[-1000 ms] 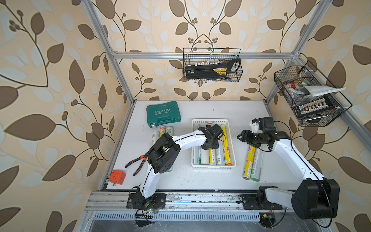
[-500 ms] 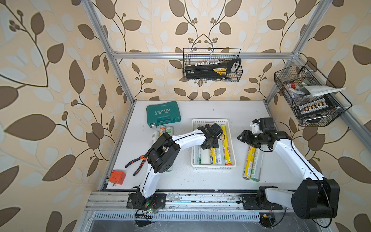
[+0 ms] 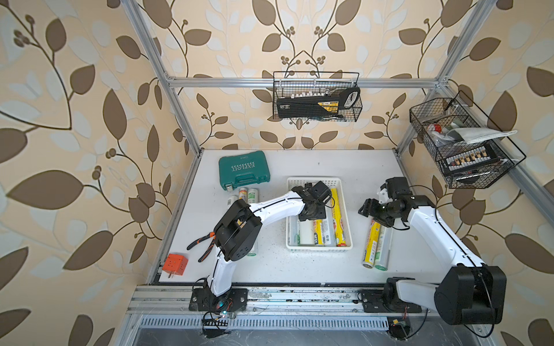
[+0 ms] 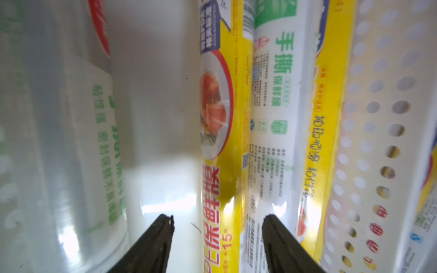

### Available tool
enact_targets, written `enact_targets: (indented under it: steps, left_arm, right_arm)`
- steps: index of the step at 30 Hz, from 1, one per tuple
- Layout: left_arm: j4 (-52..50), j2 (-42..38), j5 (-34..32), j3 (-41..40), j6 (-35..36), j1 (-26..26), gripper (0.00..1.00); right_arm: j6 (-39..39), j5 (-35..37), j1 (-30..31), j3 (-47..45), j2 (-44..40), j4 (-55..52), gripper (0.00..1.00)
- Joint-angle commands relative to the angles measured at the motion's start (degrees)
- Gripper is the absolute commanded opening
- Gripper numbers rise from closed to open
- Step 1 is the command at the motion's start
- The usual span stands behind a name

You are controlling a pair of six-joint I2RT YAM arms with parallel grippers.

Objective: Put the plastic wrap into the basket
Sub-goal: Place the plastic wrap in the basket, then pick up the plastic wrap from the center of the board.

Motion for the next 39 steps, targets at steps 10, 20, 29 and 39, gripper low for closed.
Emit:
enact_targets:
  steps: [10,20,29,39]
  left_arm:
    - [-9.23,-19.03,-9.86,-3.27,5.39,0.21,0.89]
    - [-11.01,-32.24,-16.23,-10.72,5.83,1.0,0.99]
    - [-11.22,-37.33,-17.69,-14.43,5.01,1.71,0.99]
    - [-11.34,-39.93,-19.46,-16.19,3.4,1.97,0.99]
  right_arm:
    - [2.02,5.64,-1.21,0.55,1.39,-6.46,0.72]
    - [3.67,8.99,-1.44,-2.62,6.17,-5.52,0.72]
    - [4.27,9.31,-1.47,-5.26,9.27,-1.42,0.7]
    - [4.23,8.43,-1.47,-6.41,11.2,1.15,0.66]
